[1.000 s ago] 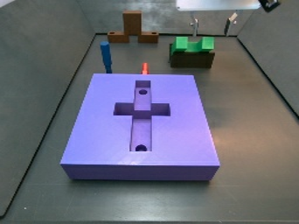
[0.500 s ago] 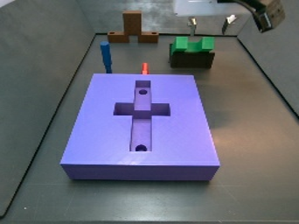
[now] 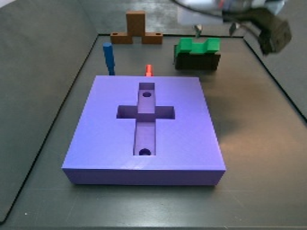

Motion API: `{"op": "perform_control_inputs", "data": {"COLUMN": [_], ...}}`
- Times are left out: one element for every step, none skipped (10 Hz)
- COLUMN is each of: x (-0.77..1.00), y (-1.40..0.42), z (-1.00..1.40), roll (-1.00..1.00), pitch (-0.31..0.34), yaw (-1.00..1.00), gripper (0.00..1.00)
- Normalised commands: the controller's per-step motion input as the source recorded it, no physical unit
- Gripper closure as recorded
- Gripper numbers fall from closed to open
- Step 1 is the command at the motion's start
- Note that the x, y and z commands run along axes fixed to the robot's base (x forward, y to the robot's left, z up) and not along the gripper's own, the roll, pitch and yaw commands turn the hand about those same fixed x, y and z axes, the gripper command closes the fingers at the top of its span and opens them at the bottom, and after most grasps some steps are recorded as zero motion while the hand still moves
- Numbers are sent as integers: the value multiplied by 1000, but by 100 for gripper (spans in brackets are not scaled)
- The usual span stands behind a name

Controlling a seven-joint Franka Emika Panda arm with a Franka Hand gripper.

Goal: Pick up the green object. Move up. Place the green object on the fixture. Regrasp the green object. Move to above the board. Insert the green object.
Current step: Regrasp the green object.

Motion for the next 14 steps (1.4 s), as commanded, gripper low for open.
{"op": "perform_control_inputs", "data": {"x": [77, 0, 0, 0, 0, 37, 97, 134, 209, 243, 166, 46, -9, -6], "y": [0, 0, -40, -329, -371, -186, -126, 0, 0, 0, -31, 0, 0, 49], "z": [-369, -154, 0, -171, -189, -194, -109, -9, 0, 0, -157, -174, -57, 66], "roll": [271, 294, 97, 549, 1000, 811, 729, 820, 834, 654, 283, 0, -154, -557], "pitch": [0, 0, 26, -43, -6, 0, 43, 97, 149, 163, 57, 0, -71, -229], "yaw": [0, 0, 0, 134, 214, 137, 120, 117, 109, 109, 40, 0, 0, 86], "gripper": [0, 0, 0, 0, 0, 0, 0, 0, 0, 0, 0, 0, 0, 0]}}
